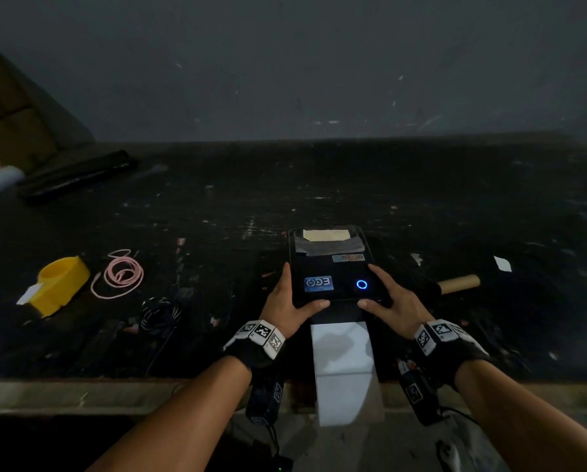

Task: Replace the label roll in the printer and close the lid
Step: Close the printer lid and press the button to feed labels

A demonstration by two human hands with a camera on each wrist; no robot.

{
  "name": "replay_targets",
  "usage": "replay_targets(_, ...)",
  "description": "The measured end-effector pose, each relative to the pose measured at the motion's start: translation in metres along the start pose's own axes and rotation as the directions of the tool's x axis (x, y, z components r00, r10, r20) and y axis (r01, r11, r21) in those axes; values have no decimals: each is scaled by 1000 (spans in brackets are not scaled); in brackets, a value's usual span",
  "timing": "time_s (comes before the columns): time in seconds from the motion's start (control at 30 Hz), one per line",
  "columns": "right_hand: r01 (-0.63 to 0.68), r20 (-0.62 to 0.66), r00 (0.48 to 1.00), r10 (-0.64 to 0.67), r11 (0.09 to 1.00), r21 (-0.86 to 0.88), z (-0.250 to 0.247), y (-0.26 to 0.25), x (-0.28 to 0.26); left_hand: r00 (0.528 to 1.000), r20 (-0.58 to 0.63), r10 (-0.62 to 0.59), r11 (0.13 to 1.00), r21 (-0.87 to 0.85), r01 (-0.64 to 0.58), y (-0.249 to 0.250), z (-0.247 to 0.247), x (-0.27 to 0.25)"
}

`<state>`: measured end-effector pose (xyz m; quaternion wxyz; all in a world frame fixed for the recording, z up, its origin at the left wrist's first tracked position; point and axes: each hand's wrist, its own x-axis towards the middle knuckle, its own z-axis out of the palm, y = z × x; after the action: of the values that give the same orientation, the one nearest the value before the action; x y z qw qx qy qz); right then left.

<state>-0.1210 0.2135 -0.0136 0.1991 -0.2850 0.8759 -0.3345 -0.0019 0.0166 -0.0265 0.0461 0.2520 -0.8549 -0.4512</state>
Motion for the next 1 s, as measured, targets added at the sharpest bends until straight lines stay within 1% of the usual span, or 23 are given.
replay_targets(0.13,-6,-1,1000,6,1000,-3,1,0,1,1000,2,-14,1000,25,14,2,0,1)
replay_targets(0.27,0,3,1000,0,1000,-6,2,0,1,1000,1,13,998,59,-13,3,0,-1)
replay_targets(0.4,8,3,1000,-8,1000,-5,2,-1,1,1000,3,12,997,74,-12,4,0,-1)
replay_targets(0.63,5,10,1000,-5,1000,13,2,1,0,1000,-9,22,997,70,-21,1,0,-1)
replay_targets(0.8,33,-20,999,-33,999,22,5,0,-3,1000,-19,22,998,60,-21,2,1,-1)
replay_targets(1.0,31,-19,999,-31,999,38,4,0,-3,999,-25,21,999,47,-20,1,2,0)
